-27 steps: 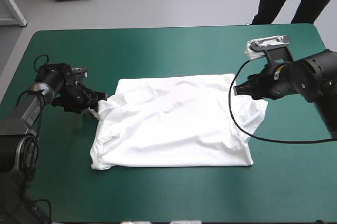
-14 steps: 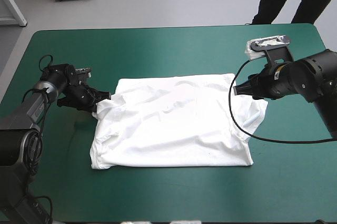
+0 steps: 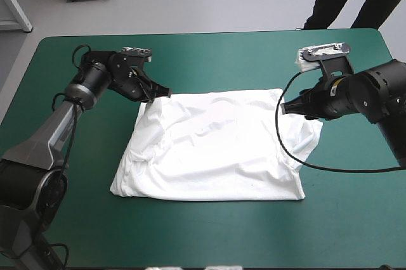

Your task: Fold the cloth

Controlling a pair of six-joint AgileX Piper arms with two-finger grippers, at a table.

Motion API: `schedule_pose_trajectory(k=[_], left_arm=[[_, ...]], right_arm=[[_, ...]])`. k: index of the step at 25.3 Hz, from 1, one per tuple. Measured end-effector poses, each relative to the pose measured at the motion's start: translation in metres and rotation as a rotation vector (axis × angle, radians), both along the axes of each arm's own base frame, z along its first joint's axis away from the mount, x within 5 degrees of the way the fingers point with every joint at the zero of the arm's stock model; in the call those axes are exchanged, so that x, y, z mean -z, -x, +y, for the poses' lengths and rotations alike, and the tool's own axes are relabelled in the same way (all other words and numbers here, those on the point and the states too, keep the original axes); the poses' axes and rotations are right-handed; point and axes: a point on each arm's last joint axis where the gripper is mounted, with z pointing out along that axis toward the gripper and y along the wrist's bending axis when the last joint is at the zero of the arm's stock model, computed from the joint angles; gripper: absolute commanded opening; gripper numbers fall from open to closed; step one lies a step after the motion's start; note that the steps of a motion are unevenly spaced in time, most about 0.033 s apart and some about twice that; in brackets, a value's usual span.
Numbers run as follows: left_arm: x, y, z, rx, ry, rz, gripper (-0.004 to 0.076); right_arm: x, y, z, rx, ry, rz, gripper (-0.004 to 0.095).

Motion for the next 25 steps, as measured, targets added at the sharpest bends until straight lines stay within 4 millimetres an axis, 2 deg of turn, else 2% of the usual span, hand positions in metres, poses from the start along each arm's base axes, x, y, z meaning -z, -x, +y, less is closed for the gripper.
schedule_pose_trajectory(k=[3,5,6,8,11,14,19,21,25], left_arm=[[0.013,0.006,-0.032,0.08,0.001,0.042,-0.0009],[0.036,0.003,-0.044,0.103,-0.012,0.114,-0.0009],[0.056,0.0,-0.048,0.109,-0.021,0.181,-0.0009],[0.081,-0.004,-0.051,0.11,-0.039,0.265,-0.0006],[0.081,-0.005,-0.051,0.112,-0.04,0.271,0.0043],[0.081,-0.006,-0.052,0.113,-0.04,0.272,0.0153],[0.073,-0.008,-0.054,0.125,-0.037,0.263,0.0419],[0.065,-0.011,-0.055,0.131,-0.033,0.241,0.0494],[0.038,-0.015,-0.056,0.149,-0.02,0.158,0.0495]], right_arm=[[0.0,0.0,0.0,0.0,0.0,0.0,0.0387],[0.0,0.0,0.0,0.001,-0.001,0.0,0.0387],[0.0,0.0,0.0,0.001,-0.001,0.0,0.0387],[0.0,0.0,0.0,0.002,-0.001,0.0,0.0387],[0.0,0.0,0.0,0.002,-0.001,0.0,0.0387],[0.0,0.0,0.0,0.003,0.0,0.0,0.0387],[0.0,0.0,-0.001,0.008,0.002,-0.001,0.0387],[0.0,0.0,-0.001,0.01,0.001,-0.001,0.0387],[0.0,0.0,-0.001,0.012,0.001,-0.001,0.0387]])
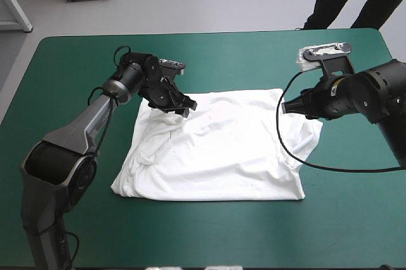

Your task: Fold the cloth

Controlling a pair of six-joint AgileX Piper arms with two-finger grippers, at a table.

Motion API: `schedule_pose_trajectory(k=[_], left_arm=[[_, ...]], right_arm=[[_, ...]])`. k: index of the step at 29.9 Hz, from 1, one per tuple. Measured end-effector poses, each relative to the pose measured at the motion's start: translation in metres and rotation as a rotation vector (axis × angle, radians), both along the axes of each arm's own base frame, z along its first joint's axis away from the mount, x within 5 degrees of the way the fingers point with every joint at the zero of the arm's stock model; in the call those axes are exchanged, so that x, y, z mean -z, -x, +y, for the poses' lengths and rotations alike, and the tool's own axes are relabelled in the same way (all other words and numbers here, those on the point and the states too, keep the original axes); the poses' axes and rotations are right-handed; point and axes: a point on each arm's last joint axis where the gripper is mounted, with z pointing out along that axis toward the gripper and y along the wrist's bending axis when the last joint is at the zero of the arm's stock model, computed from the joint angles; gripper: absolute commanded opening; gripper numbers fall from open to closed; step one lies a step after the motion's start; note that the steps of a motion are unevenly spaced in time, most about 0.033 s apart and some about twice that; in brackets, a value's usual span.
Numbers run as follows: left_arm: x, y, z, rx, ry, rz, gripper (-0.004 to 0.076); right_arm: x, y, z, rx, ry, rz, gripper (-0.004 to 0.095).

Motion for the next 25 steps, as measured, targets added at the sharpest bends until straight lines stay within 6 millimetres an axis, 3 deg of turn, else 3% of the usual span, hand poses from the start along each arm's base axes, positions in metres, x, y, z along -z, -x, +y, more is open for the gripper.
schedule_pose_trajectory(k=[6,11,18,25], left_arm=[[-0.036,0.01,0.009,0.007,-0.033,-0.073,0.0456],[-0.049,0.019,0.028,-0.054,-0.108,-0.086,0.0437],[-0.053,0.055,0.073,-0.142,-0.138,-0.05,0.0436],[-0.065,0.099,0.094,-0.176,-0.133,-0.079,0.0436]], right_arm=[[0.0,-0.002,-0.007,0.071,-0.002,-0.003,0.0387],[0.01,-0.024,-0.041,0.192,-0.02,0.047,0.0387],[0.053,-0.074,-0.087,0.29,-0.128,0.192,0.0404],[0.106,-0.118,-0.093,0.28,-0.105,0.296,0.043]])
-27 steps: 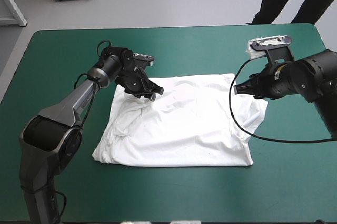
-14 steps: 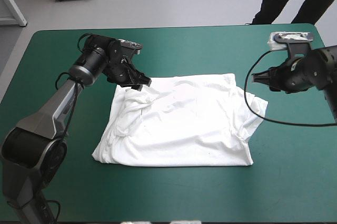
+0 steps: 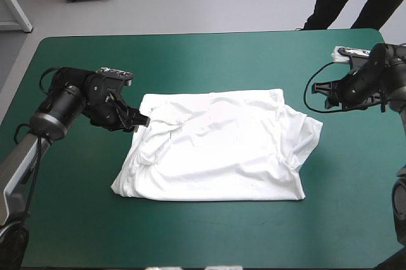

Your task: Fold the cloth

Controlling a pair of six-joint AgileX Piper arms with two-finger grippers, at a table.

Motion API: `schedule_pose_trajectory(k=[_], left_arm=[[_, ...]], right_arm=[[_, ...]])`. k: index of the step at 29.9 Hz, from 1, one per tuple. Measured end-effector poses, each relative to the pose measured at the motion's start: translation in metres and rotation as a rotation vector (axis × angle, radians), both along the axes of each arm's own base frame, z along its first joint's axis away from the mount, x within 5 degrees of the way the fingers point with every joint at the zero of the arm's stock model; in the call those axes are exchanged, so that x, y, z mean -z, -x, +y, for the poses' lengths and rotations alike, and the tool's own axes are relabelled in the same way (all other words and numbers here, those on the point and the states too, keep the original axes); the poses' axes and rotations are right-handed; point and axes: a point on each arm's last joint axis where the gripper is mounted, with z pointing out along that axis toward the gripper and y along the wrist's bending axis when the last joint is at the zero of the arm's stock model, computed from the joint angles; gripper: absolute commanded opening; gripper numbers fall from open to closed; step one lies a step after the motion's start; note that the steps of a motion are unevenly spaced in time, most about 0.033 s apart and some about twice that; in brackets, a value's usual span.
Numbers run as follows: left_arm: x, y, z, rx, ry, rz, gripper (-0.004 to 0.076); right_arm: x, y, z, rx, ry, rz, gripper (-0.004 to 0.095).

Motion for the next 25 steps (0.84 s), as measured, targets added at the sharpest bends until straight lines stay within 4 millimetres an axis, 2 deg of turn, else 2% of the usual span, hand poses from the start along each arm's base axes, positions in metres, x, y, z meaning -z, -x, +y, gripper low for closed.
schedule_pose_trajectory(k=[4,10,17,25], left_arm=[[0.001,0.014,0.004,-0.018,0.001,0.0,0.0436],[0.009,0.017,0.008,-0.044,-0.027,0.02,0.0436],[0.009,0.015,0.008,-0.043,-0.028,-0.003,0.0436],[0.008,0.014,0.008,-0.043,-0.026,-0.015,0.0436]], right_arm=[[0.029,-0.018,-0.002,0.003,-0.002,0.054,0.043],[0.062,-0.034,-0.001,0.002,-0.003,0.105,0.0431],[0.079,-0.037,0.006,-0.009,0.003,0.09,0.0432],[0.106,-0.044,0.016,-0.033,0.002,0.151,0.0432]])
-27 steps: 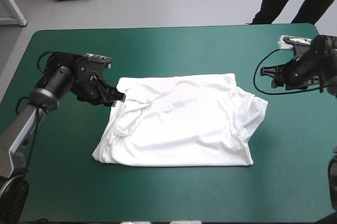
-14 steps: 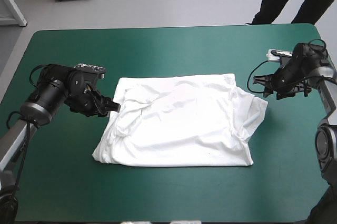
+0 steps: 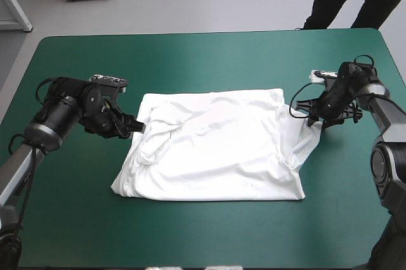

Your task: Fold the cloth

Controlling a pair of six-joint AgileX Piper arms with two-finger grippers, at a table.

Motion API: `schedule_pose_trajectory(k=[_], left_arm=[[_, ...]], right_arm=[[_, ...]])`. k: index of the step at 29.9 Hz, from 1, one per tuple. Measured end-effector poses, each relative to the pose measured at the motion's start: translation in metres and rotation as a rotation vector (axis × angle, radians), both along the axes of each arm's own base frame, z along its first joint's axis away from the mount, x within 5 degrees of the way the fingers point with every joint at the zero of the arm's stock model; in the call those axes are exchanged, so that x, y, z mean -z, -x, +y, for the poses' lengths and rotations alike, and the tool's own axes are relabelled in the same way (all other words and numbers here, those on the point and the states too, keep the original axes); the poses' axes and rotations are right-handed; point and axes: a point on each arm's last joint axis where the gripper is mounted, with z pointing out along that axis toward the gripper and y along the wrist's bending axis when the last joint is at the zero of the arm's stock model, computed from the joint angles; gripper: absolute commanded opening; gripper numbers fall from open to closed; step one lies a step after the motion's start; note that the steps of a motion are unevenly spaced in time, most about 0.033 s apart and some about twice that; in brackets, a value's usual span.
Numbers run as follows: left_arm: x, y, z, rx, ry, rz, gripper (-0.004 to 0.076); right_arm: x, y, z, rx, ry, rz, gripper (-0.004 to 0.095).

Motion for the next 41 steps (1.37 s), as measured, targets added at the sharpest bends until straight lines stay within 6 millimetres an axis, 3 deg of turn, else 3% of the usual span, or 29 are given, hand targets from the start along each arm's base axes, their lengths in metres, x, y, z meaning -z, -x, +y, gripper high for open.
schedule_pose_trajectory(k=[5,7,10,17,21,31,36,41], left_arm=[[0.0,0.0,0.0,0.0,0.0,0.0,0.0435],[0.0,0.0,0.0,0.0,0.0,0.0,0.0433],[0.0,0.0,0.0,0.0,0.001,-0.003,0.0433],[0.0,-0.001,0.0,0.001,-0.003,-0.015,0.0433],[0.0,-0.001,0.0,0.001,-0.004,-0.017,0.0433],[-0.001,-0.002,0.0,0.002,-0.005,-0.026,0.0433],[-0.001,-0.002,0.0,0.002,-0.006,-0.028,0.0433],[-0.001,-0.003,0.0,0.002,-0.006,-0.03,0.0433]], right_arm=[[0.005,0.0,0.004,-0.017,0.013,0.01,0.0395],[0.007,0.002,0.005,-0.021,0.017,0.021,0.0265],[0.012,0.006,0.007,-0.054,0.047,0.024,-0.0009],[0.008,0.011,0.033,-0.117,0.059,0.03,-0.0015],[0.0,0.017,0.059,-0.156,0.019,0.043,-0.0015],[-0.071,0.034,0.113,-0.256,-0.071,-0.13,-0.0016],[-0.073,0.037,0.131,-0.271,-0.145,-0.129,-0.0016],[-0.057,0.031,0.14,-0.274,-0.21,-0.086,-0.0016]])
